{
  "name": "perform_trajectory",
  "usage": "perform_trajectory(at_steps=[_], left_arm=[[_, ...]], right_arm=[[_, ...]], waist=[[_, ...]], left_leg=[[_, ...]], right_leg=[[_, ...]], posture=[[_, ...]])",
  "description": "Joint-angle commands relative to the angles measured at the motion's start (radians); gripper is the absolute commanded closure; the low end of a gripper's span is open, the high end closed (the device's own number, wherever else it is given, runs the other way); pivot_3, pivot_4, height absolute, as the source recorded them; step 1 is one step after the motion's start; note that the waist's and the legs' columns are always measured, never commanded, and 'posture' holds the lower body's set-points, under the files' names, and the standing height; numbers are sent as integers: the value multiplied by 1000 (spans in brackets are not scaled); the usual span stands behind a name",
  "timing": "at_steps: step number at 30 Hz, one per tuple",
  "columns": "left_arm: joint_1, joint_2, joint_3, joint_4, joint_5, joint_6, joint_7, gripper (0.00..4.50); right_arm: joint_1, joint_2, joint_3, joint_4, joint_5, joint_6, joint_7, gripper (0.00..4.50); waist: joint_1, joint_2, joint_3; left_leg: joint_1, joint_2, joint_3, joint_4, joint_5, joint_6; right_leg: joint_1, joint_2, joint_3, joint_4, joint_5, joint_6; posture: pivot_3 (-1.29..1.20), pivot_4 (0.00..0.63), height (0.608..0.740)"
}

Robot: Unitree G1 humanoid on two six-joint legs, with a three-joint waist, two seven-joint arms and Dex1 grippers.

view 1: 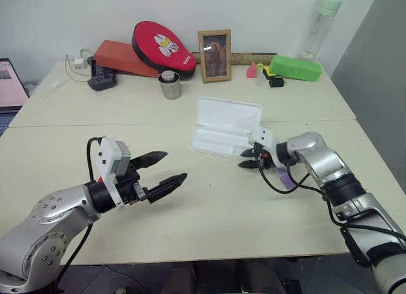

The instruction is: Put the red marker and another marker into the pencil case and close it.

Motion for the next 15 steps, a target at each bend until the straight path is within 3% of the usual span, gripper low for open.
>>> perform_trajectory(at_steps=[1,7,13,15], left_arm=[[-16,12,5,-32,-17,-9,0,0],[-21,9,1,-38,-14,-9,12,0],[-9,25,26,-40,-16,-12,6,0],[-6,28,31,-42,-18,-12,6,0]], right_arm=[[-24,10,-5,13,-16,-19,13,2752],[-35,25,-6,26,-26,-19,26,2752],[-61,45,-12,52,-43,-30,28,4343],[-72,51,-15,63,-47,-36,21,4442]], waist=[[0,0,0],[0,0,0],[0,0,0],[-1,0,0]], left_leg=[[0,0,0,0,0,0],[0,0,-1,0,0,0],[0,0,-1,0,0,0],[0,0,-1,0,0,0]], right_leg=[[0,0,0,0,0,0],[0,0,0,0,0,0],[0,0,0,0,0,0],[0,0,0,0,0,0]], posture=[[0,150,740],[0,150,740],[0,150,740],[0,150,740]])
